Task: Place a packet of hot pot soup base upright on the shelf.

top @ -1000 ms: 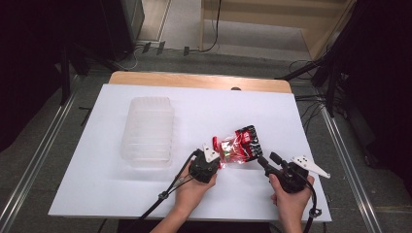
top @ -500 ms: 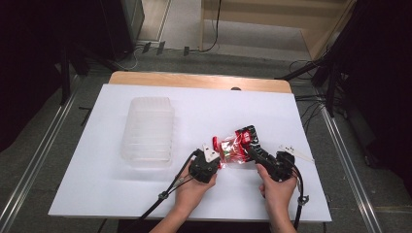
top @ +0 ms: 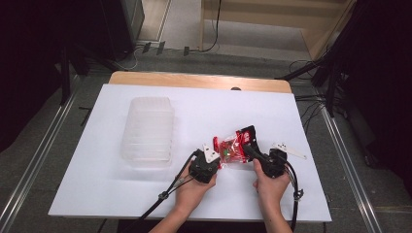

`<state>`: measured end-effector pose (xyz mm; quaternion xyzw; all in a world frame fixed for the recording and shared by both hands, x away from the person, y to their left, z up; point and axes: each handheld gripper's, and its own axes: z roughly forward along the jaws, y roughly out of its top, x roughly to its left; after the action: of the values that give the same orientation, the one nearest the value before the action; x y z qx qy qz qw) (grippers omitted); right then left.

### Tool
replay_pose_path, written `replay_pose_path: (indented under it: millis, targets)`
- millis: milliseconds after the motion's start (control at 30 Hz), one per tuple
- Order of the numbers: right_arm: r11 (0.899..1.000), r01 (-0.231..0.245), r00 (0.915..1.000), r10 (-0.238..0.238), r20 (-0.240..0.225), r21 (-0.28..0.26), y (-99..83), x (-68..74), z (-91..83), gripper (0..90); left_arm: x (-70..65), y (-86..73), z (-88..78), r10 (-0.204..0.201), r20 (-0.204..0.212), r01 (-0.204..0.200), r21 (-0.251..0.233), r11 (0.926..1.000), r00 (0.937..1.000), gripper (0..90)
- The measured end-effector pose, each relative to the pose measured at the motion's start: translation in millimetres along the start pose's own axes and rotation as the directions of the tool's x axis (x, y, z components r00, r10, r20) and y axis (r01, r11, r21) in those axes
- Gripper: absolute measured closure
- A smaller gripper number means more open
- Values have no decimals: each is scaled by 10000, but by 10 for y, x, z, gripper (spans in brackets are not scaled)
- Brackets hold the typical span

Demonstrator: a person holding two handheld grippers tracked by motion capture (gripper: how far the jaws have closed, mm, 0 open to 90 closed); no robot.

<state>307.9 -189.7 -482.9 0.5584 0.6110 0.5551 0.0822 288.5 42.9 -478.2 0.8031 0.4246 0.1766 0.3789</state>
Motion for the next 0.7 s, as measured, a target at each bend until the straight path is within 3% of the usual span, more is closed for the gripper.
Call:
replay_pose_path:
  millis: [100,167,233,300,367,500,600,633,700]
  targets:
    - [9997,224,9996,-225,-152,-94,17,33,-37,900,23,-4,-42,-196,401,219,-576,9981,9990,855]
    - [9987,501,9987,-503,-115,-113,37,56,-53,900,27,-3,-75,-33,514,74,-810,9967,9987,833]
    - [9927,1192,9929,-1191,55,-164,74,126,-83,900,9,-1,-107,233,646,-168,-995,9949,9976,758]
    - [9906,1357,9907,-1355,97,-155,87,153,-94,900,-9,8,-154,348,448,-289,-1265,9915,9984,720]
    - [9842,1762,9842,-1759,194,-180,110,203,-117,900,19,38,-218,129,713,-28,-1395,9902,9974,686]
    - [9731,2296,9728,-2289,344,-201,143,276,-161,900,86,93,-378,-135,858,278,-1670,9856,9962,613]
    - [9619,2733,9614,-2730,345,-47,172,319,-185,900,137,112,-498,-255,799,392,-1745,9839,9965,506]
    - [9619,2733,9614,-2730,345,-47,172,319,-185,900,145,112,-524,-220,768,353,-1772,9835,9968,506]
    - [9582,2859,9578,-2860,296,64,185,337,-195,900,147,101,-581,-71,465,154,-1818,9832,9989,414]
